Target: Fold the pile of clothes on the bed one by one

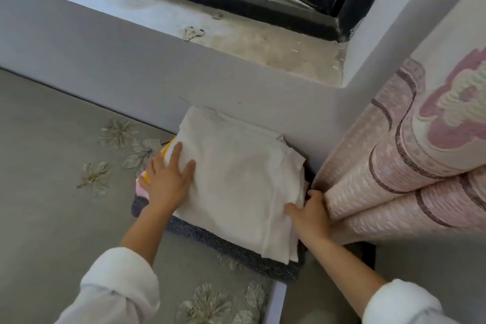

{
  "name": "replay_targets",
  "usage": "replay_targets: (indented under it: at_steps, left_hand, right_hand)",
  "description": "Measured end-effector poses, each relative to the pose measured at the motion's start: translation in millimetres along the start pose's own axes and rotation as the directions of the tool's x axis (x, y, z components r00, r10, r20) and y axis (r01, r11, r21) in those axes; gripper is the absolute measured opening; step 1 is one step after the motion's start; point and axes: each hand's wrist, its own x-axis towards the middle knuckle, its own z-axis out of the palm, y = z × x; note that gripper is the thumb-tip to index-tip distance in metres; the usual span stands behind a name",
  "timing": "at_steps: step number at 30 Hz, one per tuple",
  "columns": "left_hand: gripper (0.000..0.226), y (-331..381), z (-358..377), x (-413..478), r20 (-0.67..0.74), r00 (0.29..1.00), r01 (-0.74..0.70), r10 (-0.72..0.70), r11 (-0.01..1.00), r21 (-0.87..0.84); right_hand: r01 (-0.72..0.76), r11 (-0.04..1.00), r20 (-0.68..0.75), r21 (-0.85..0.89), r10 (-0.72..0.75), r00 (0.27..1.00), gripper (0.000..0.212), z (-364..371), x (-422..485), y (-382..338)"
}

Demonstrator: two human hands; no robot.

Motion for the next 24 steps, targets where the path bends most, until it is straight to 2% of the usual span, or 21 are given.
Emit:
replay_targets:
  at_steps: [1,2,3,4,6,8,11,17,20,23,24]
  left_hand:
    - [0.056,3.3,3.9,-3.2,-0.085,0.995,-0.057,0.058,0.998,0.019]
    - [0.054,6.9,8.0,-6.6,-0.153,0.977,-0.142,0.148,0.989,0.050]
    - [0.053,9.4,12.1,-8.1,-0.171,0.956,-0.229,0.240,0.970,0.086]
    - [0.053,9.4,16.0,-7.3,-0.139,0.943,-0.287,0.301,0.951,0.114]
    - [0.057,2.0,23.6,-0.9,-0.008,0.961,-0.275,0.278,0.954,0.119]
    - [0.061,-8.9,31.1,6.6,0.101,0.976,-0.204,0.193,0.973,0.108]
    - [0.063,-14.2,39.6,13.1,0.176,0.973,-0.173,0.149,0.977,0.127]
    - [0.063,-6.2,41.4,9.0,0.237,0.969,-0.119,0.071,0.973,0.195]
    - [0.060,11.9,35.6,1.8,0.221,0.975,-0.093,0.033,0.960,0.265]
    - [0.056,29.3,28.2,-16.0,0.209,0.978,-0.049,0.005,0.977,0.207]
    - [0.055,31.5,30.5,-24.2,0.203,0.979,-0.052,0.012,0.980,0.192]
  right_hand:
    - [0.133,0.978,-0.071,-0.162,-0.146,0.987,0.065,3.4,-2.5,-2.8]
    - [0.275,0.907,-0.067,-0.320,-0.311,0.948,0.073,7.5,-5.1,-5.9]
    - [0.407,0.809,0.015,-0.423,-0.443,0.896,0.077,11.8,-6.1,-9.1]
    - [0.511,0.722,0.147,-0.466,-0.506,0.850,0.078,16.1,-4.8,-11.7]
    - [0.595,0.621,0.389,-0.511,-0.450,0.804,0.083,26.1,2.2,-10.1]
    - [0.577,0.557,0.502,-0.597,-0.301,0.811,0.089,34.7,10.8,-5.1]
    - [0.543,0.523,0.528,-0.657,-0.195,0.826,0.091,45.7,22.1,-6.3]
    - [0.547,0.527,0.554,-0.650,-0.163,0.816,0.092,44.7,28.3,-5.2]
    - [0.542,0.541,0.582,-0.643,-0.115,0.805,0.091,36.2,33.8,-14.3]
    - [0.549,0.596,0.623,-0.586,-0.101,0.775,0.085,22.4,32.2,-28.8]
    - [0.545,0.644,0.624,-0.537,-0.132,0.770,0.082,18.7,32.0,-33.7]
